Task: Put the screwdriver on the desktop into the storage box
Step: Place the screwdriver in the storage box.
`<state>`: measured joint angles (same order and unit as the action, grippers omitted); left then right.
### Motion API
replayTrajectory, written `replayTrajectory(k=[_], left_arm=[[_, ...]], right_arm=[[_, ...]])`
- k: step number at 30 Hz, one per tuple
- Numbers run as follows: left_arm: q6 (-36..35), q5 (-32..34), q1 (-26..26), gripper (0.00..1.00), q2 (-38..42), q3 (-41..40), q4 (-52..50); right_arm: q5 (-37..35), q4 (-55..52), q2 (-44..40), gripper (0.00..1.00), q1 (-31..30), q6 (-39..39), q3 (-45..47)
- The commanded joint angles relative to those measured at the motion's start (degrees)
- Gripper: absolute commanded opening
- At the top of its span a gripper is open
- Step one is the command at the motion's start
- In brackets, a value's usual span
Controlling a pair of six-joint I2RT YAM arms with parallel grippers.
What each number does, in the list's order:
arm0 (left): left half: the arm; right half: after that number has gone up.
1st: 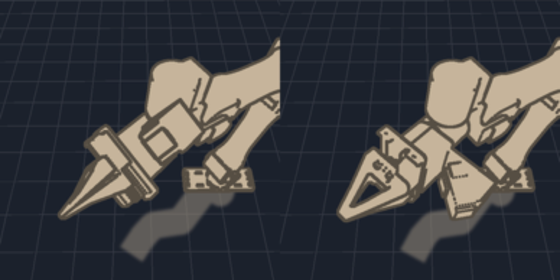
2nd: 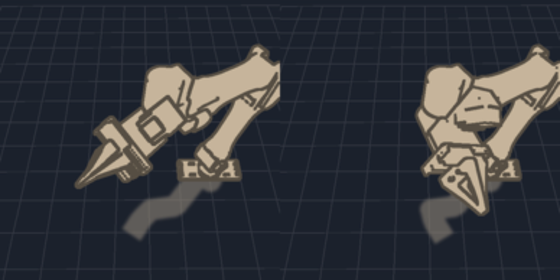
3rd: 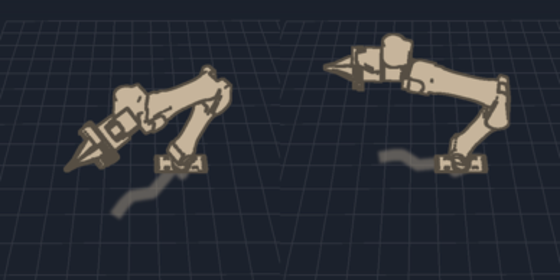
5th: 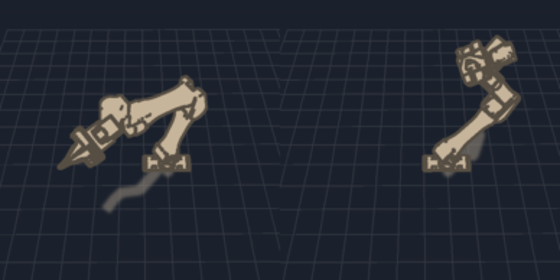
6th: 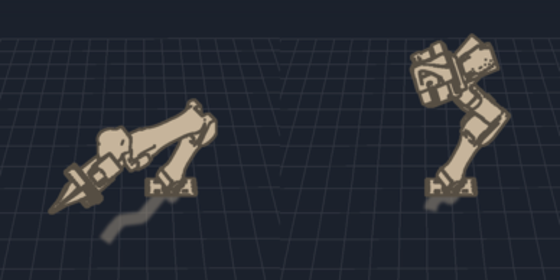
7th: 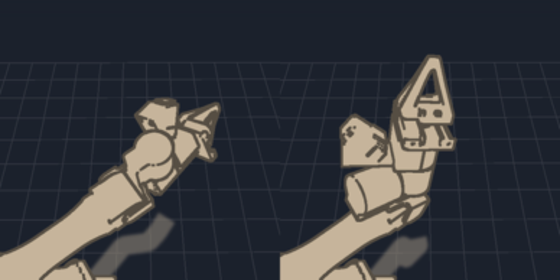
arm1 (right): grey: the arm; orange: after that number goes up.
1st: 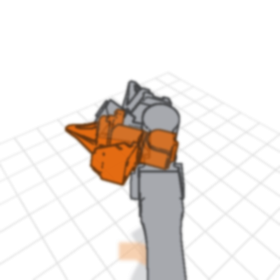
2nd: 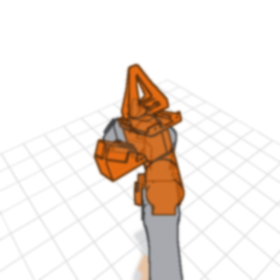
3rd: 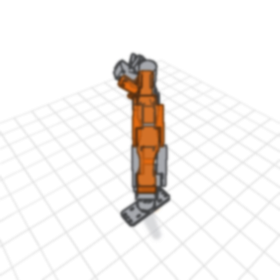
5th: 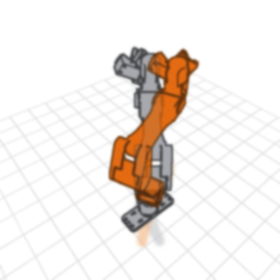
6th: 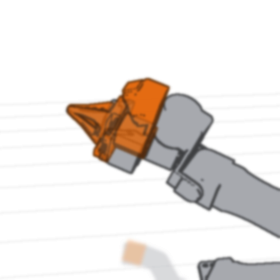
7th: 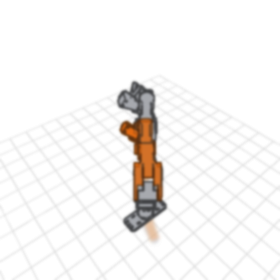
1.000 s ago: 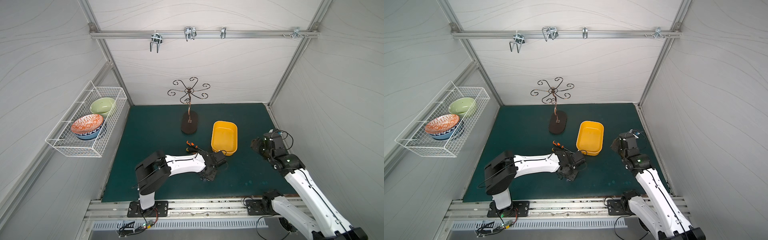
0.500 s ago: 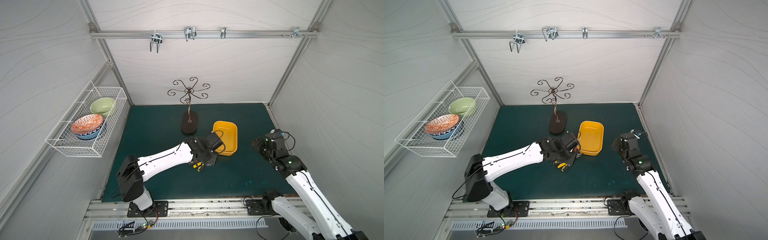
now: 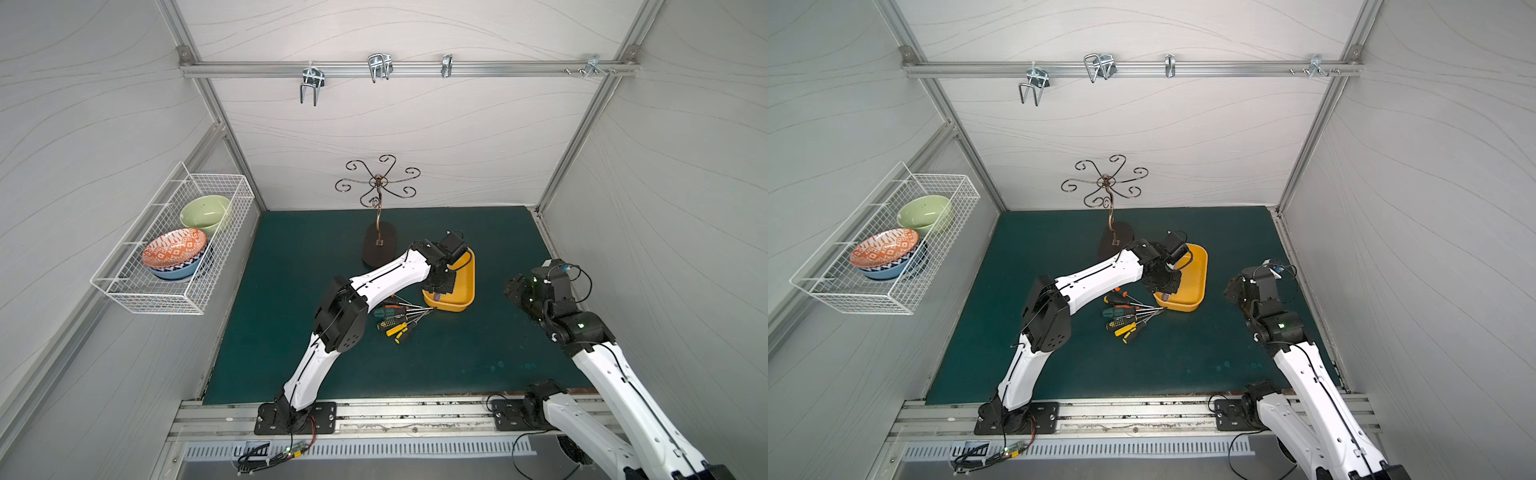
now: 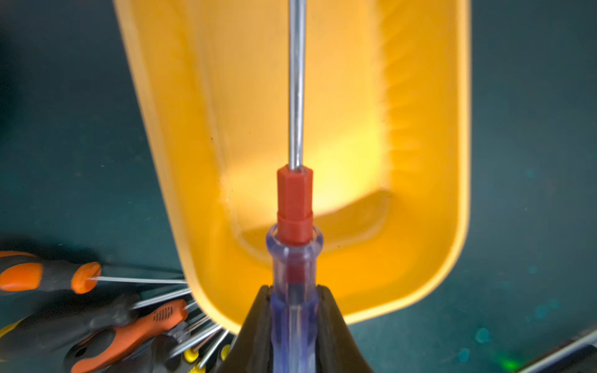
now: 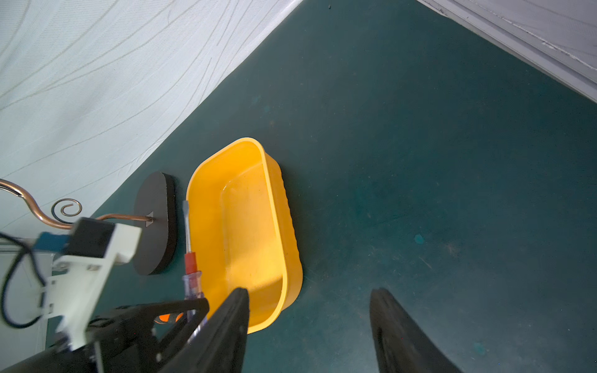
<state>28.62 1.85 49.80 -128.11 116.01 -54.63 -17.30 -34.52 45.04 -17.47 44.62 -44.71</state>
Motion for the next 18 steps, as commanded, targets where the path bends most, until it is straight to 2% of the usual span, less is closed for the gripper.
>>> replayTrajectory(k=[1,4,13,16,18], left_arm=[[-1.42,2.19,0.04,0.00,-3.15,5.95,-2.55],[-1.96,3.18,0.03,0.00,-5.67,8.15,-2.94],[-2.64,4.26,-0.76,0.12,-8.63,9.98,-1.53],[-3.21,4.15,-0.93,0.38,-8.99,10.96,-1.66],[-3.47,4.15,-0.93,0.49,-8.82,11.39,-1.85]], right_arm=[[-0.39,-0.05,-0.48,0.63,0.42,-0.47,-0.64],[-0.37,0.04,-0.33,0.63,0.68,-0.58,-0.47],[-0.20,-0.10,-0.31,0.63,1.13,-1.11,-0.14],[-0.10,-0.15,-0.21,0.63,1.26,-1.21,-0.12],[-0.10,-0.33,-0.16,0.63,1.22,-1.36,-0.23]])
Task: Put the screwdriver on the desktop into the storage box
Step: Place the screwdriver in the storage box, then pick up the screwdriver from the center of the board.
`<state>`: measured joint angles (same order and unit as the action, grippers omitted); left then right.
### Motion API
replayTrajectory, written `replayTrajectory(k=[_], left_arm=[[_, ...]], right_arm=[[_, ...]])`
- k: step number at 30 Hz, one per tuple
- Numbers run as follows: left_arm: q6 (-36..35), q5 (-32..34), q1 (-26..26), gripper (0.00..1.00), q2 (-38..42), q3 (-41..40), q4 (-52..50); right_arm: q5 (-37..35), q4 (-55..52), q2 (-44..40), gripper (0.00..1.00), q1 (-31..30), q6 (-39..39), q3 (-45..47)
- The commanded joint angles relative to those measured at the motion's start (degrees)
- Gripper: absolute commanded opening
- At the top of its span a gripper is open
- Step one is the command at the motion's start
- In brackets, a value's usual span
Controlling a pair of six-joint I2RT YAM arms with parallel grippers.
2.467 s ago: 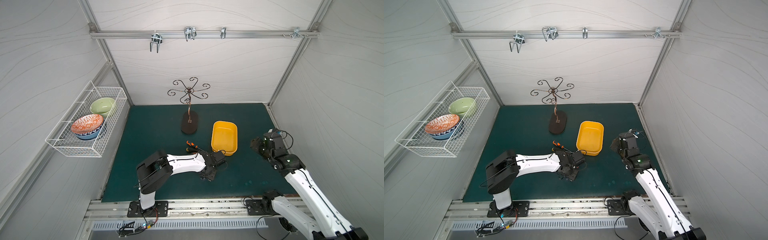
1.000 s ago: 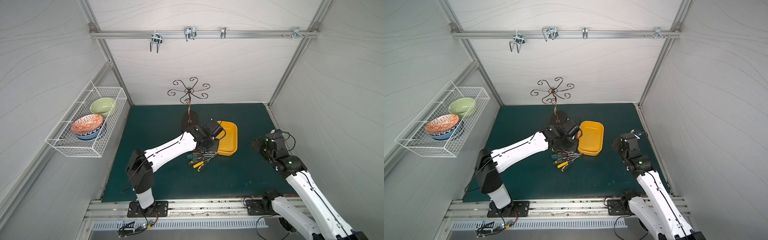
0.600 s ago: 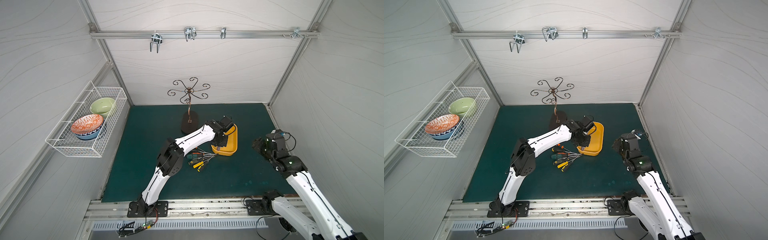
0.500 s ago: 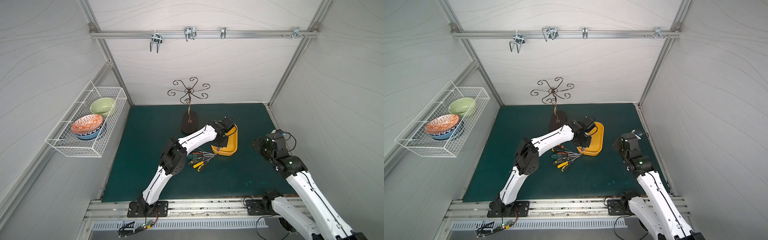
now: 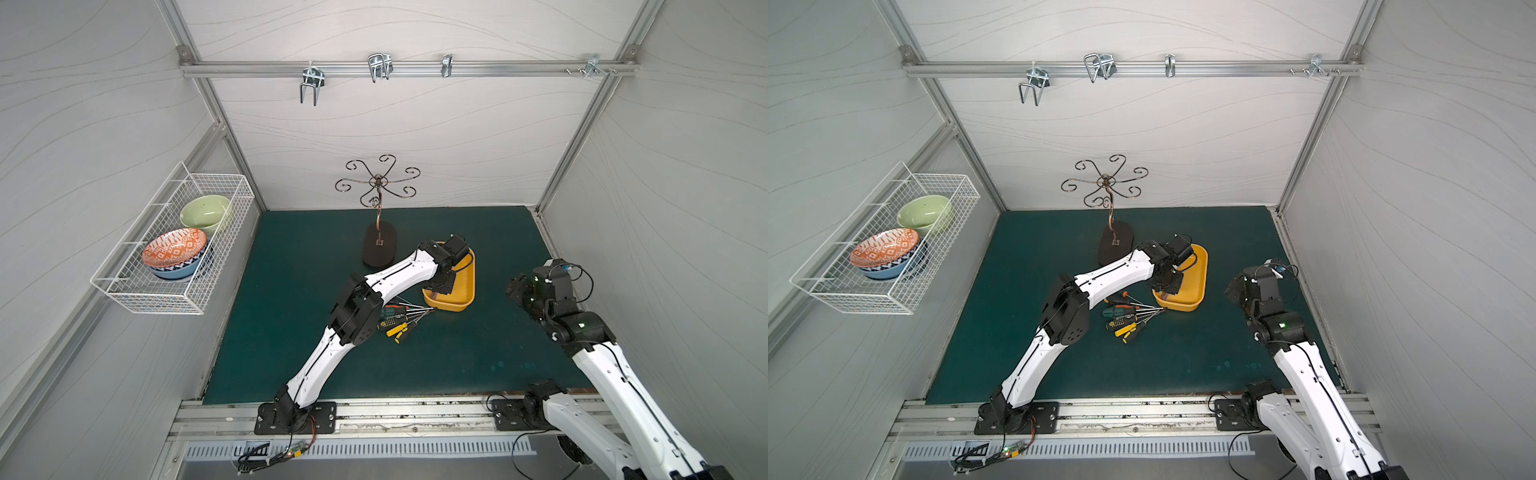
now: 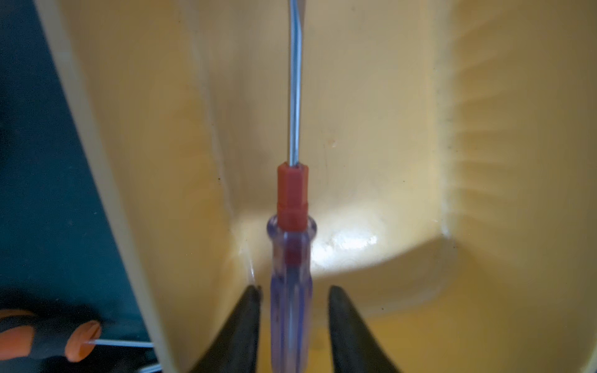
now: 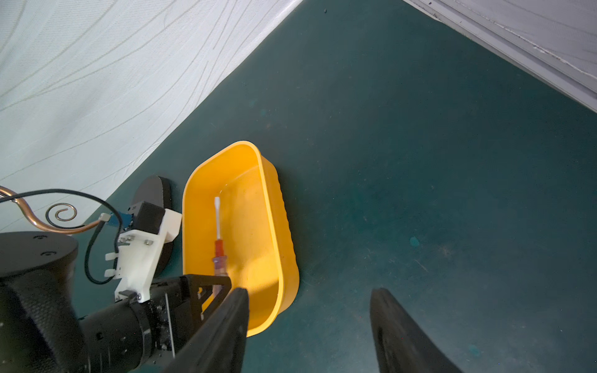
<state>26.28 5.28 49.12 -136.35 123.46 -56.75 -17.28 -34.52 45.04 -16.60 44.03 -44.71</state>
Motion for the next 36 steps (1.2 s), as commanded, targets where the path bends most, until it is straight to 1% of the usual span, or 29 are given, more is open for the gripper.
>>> replayTrajectory(k=[1,4,6,9,11,12,14,16,18,21,23,27,29,32,36], left_arm=[[-1.14,0.93,-0.25,0.51,-0.34,3.99,0.25],[-0.55,3.34,0.04,0.52,2.95,3.18,-0.14],[-0.62,5.96,0.76,0.52,8.38,-1.52,3.12],[-0.39,8.03,1.89,0.52,20.33,-14.78,12.32],[-0.44,7.44,2.17,0.48,28.41,-25.06,17.91],[-1.02,6.83,2.26,0.45,32.10,-30.35,20.94],[-3.81,4.76,2.17,0.34,39.47,-39.42,24.71],[-9.22,1.71,1.73,0.32,44.90,-46.23,26.36],[-14.45,-2.14,0.66,0.34,48.29,-50.76,24.47],[-18.92,-7.28,-1.29,0.36,49.12,-51.44,17.19],[-18.74,-8.88,-1.40,0.36,48.62,-51.26,13.65],[-11.37,-13.05,-0.95,0.39,47.30,-55.37,14.81],[-8.25,-11.94,0.26,0.44,46.10,-56.68,15.17],[-5.33,-10.54,2.31,0.48,44.12,-56.94,15.39],[-3.41,-10.35,3.08,0.50,40.74,-56.06,15.39]], right_arm=[[-0.17,-0.36,-0.16,0.63,0.41,-0.77,-0.29],[0.03,-0.54,-0.07,0.64,0.43,-1.16,-0.63],[0.16,-0.82,0.13,0.64,0.43,-1.54,-1.11],[0.39,-1.17,0.62,0.64,0.52,-2.34,-1.96],[0.88,-1.12,0.96,0.64,0.52,-2.58,-2.30],[1.46,-1.08,1.23,0.64,0.52,-2.60,-2.31],[2.51,-0.90,1.54,0.64,0.52,-2.47,-2.27],[3.35,-0.74,1.80,0.64,0.52,-2.47,-2.10],[3.73,-0.81,2.00,0.64,0.52,-2.67,-1.96],[4.08,-1.02,2.21,0.63,0.52,-2.91,-2.09],[4.25,-1.34,2.27,0.63,0.52,-2.95,-2.30],[4.58,-1.93,2.49,0.63,0.52,-2.96,-2.58],[4.71,-2.12,2.60,0.64,0.52,-3.11,-2.66],[4.80,-2.25,2.91,0.64,0.52,-3.55,-2.75],[4.79,-2.22,3.42,0.64,0.52,-3.83,-3.02]])
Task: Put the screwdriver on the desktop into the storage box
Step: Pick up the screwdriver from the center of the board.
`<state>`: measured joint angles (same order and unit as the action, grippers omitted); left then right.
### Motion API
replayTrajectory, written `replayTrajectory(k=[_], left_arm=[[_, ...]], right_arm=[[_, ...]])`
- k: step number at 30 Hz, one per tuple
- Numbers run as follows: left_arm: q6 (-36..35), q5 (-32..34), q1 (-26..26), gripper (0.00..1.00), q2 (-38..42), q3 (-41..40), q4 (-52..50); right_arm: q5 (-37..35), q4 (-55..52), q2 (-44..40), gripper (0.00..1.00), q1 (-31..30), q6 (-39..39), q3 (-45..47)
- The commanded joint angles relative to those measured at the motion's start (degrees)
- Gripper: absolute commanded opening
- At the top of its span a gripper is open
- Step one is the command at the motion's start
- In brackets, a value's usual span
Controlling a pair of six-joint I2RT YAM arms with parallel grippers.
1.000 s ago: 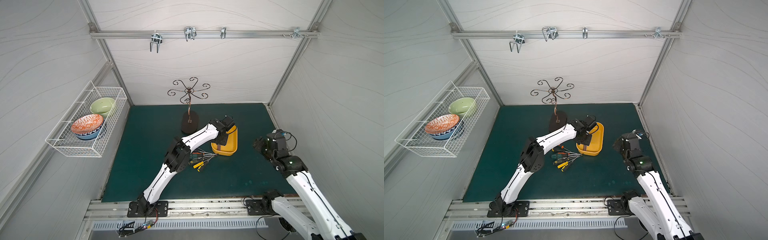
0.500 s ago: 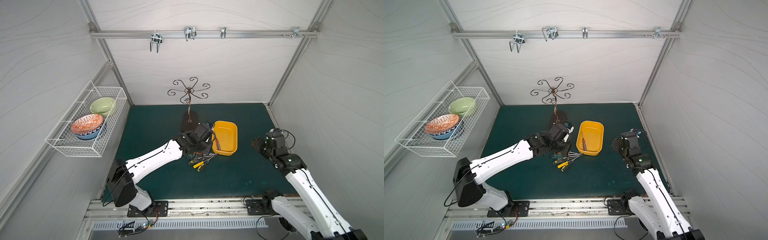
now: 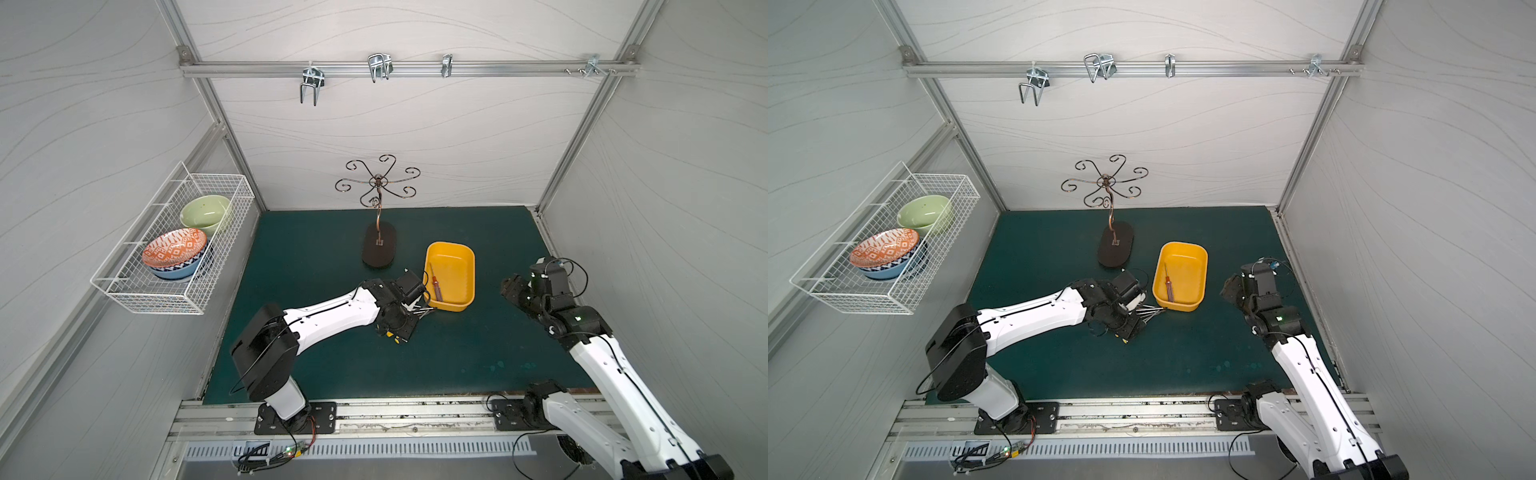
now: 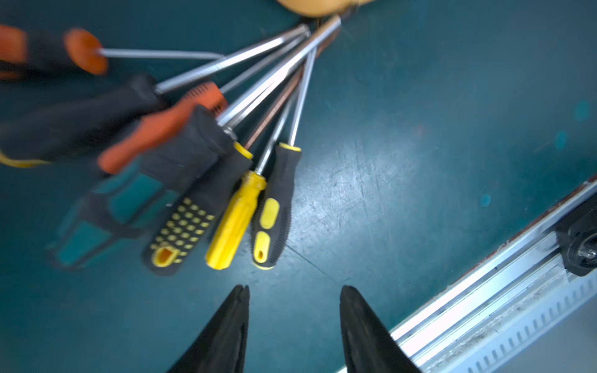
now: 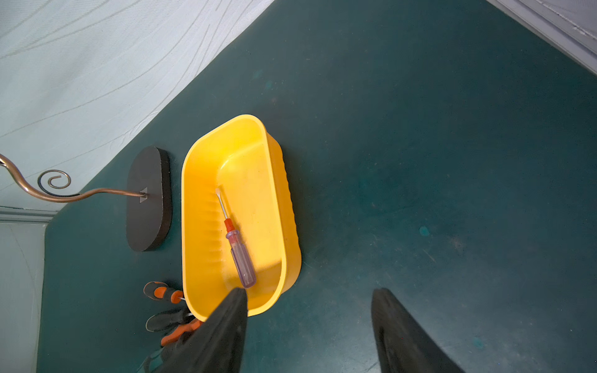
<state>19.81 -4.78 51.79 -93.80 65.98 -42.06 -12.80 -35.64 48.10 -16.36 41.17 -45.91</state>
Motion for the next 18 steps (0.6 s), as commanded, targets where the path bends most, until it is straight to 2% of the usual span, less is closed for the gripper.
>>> replayTrajectory(k=[1,10,18], left_arm=[[3.20,-0.21,0.44,0.49,-2.66,1.75,0.44],[5.24,5.51,0.42,0.48,-8.60,4.07,-1.40],[4.54,4.47,0.43,0.45,-12.36,5.29,0.41]], right_arm=[[0.29,-1.13,0.40,0.64,0.28,-1.06,-1.82],[-0.08,-1.34,-0.05,0.65,0.28,-0.93,-1.11],[0.32,-0.59,0.78,0.65,0.28,-0.76,-1.26]])
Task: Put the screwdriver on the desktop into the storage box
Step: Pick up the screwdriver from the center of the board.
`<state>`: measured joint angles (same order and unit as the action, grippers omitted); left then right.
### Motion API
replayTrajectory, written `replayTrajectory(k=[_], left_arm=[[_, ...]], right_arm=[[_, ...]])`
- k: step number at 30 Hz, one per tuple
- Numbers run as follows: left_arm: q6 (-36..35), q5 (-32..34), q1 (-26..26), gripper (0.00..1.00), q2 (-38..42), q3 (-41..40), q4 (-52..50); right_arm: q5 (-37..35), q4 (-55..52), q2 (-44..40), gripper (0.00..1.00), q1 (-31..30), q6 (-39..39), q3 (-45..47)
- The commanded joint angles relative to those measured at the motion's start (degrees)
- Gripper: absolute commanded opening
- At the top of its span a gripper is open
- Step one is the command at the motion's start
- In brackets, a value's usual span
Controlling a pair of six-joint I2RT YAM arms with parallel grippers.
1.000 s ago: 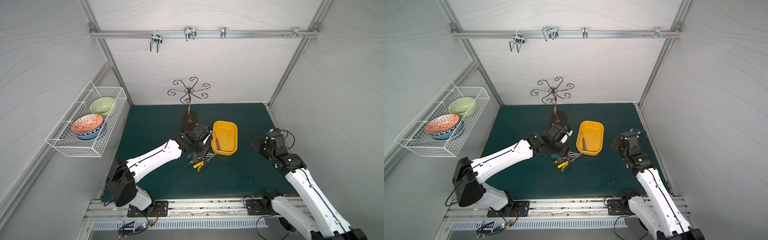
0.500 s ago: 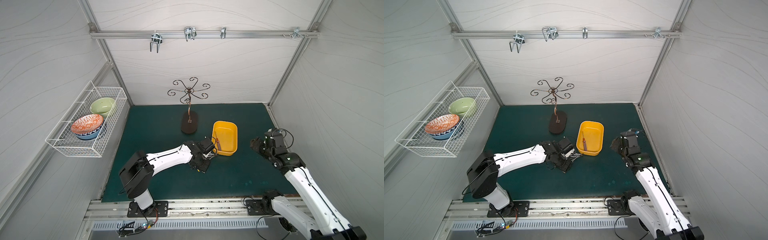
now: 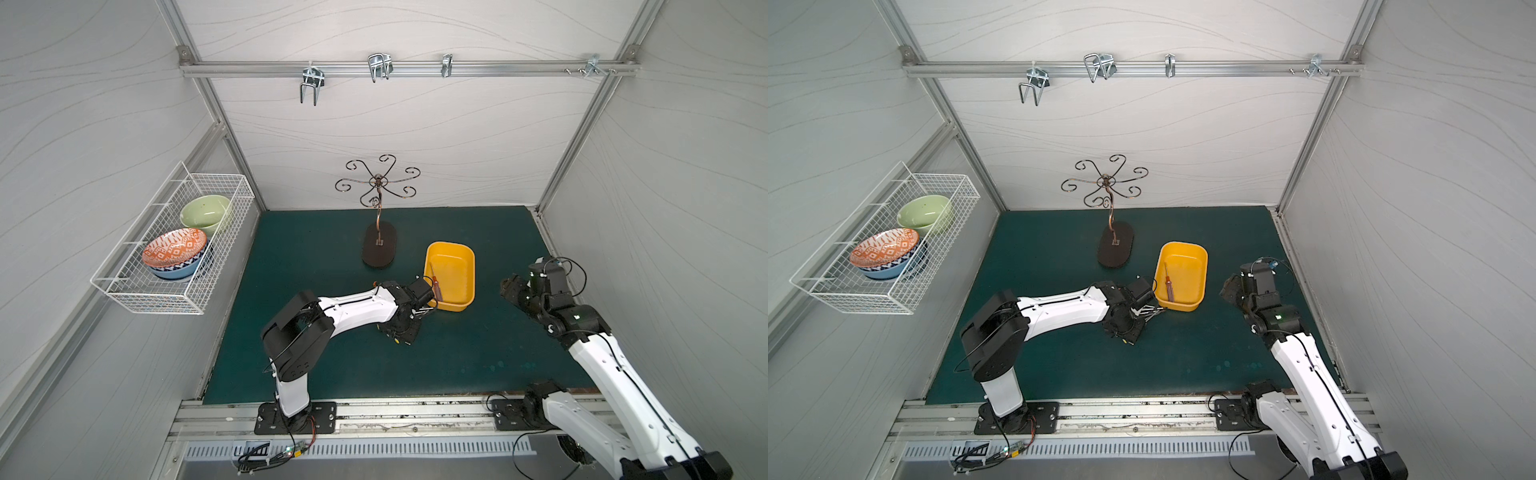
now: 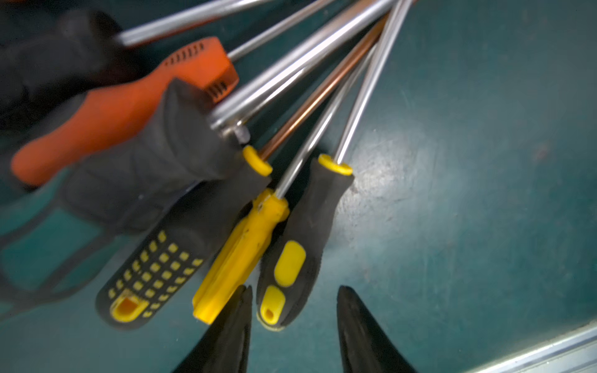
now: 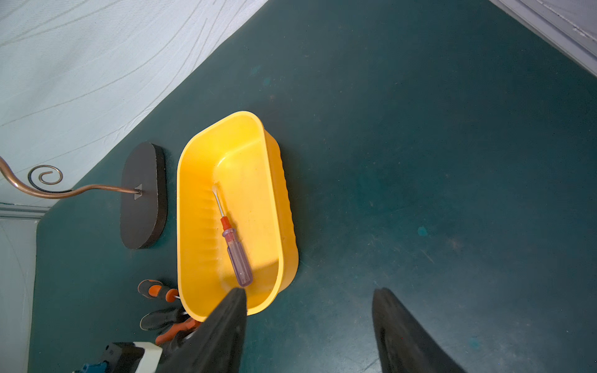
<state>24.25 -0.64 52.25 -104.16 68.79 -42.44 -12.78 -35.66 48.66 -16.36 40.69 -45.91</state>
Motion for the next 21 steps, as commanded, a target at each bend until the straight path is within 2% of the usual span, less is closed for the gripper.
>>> replayTrajectory(k=[1,13,21], left_arm=[[0.01,0.25,-0.06,0.44,-2.35,2.76,0.75],[0.27,-1.16,-0.05,0.32,-5.30,2.99,2.45],[0.23,-0.83,0.91,0.27,-3.65,2.35,2.10]], right_arm=[[0.26,-0.51,0.39,0.65,0.28,-0.28,-1.29],[0.56,-0.07,1.45,0.65,0.30,-0.33,-1.62],[0.38,-0.10,1.22,0.65,0.28,-0.24,-1.47]])
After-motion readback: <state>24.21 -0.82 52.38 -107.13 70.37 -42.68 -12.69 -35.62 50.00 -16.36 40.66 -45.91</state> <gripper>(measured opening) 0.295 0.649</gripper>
